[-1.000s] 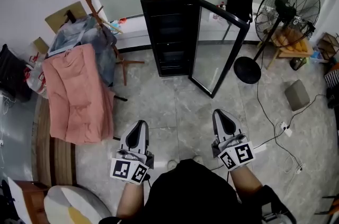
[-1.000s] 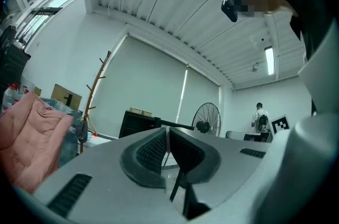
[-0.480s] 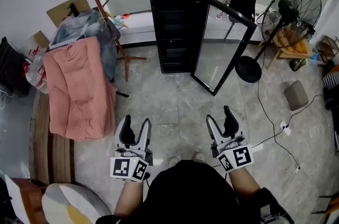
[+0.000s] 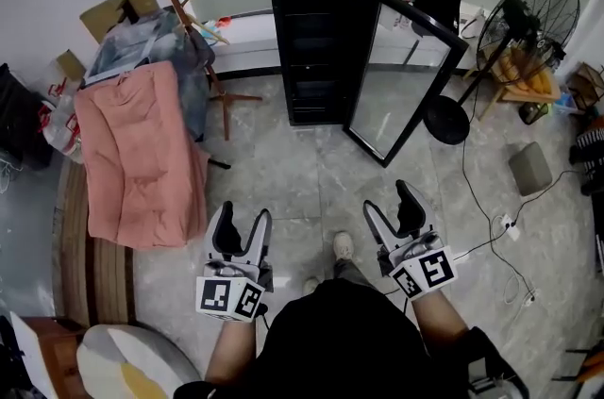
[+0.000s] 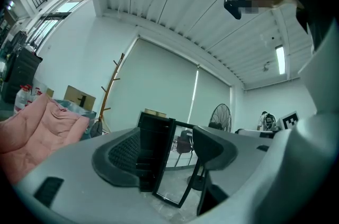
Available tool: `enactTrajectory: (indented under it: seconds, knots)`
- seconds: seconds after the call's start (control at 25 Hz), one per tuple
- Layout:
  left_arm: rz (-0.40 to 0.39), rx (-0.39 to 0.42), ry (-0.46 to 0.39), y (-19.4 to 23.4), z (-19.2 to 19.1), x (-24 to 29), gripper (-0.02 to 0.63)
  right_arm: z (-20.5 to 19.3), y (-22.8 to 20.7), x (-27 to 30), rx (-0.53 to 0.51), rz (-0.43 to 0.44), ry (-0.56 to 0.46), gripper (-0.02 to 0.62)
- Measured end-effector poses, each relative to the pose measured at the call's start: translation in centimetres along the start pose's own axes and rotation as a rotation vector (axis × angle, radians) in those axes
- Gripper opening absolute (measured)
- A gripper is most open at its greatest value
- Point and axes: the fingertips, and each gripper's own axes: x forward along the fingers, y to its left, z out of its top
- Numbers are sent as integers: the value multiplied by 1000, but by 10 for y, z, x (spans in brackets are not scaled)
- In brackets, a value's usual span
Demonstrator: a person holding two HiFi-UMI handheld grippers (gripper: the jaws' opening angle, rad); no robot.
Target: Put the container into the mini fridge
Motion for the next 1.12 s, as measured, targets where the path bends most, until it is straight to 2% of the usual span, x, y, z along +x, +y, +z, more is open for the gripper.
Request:
enactTrajectory:
  seconds: [0.28, 0.56, 0.8, 1.0, 1.12]
  knots:
    - [6, 78, -23, 5, 15, 58, 319, 2, -39, 66, 32, 58, -51, 304]
    - [33, 50, -70, 0, 26, 133, 343, 18, -96, 127, -23, 126, -40, 303]
    - [50, 28, -73, -6, 15, 194, 345, 30, -152, 150, -25, 121, -43, 302]
    - [17, 40, -51, -22, 7, 235, 345, 31, -188, 157, -19, 102, -48, 302]
    - [1, 56, -31, -26, 4, 251, 345, 25, -196, 165, -7, 113, -36, 302]
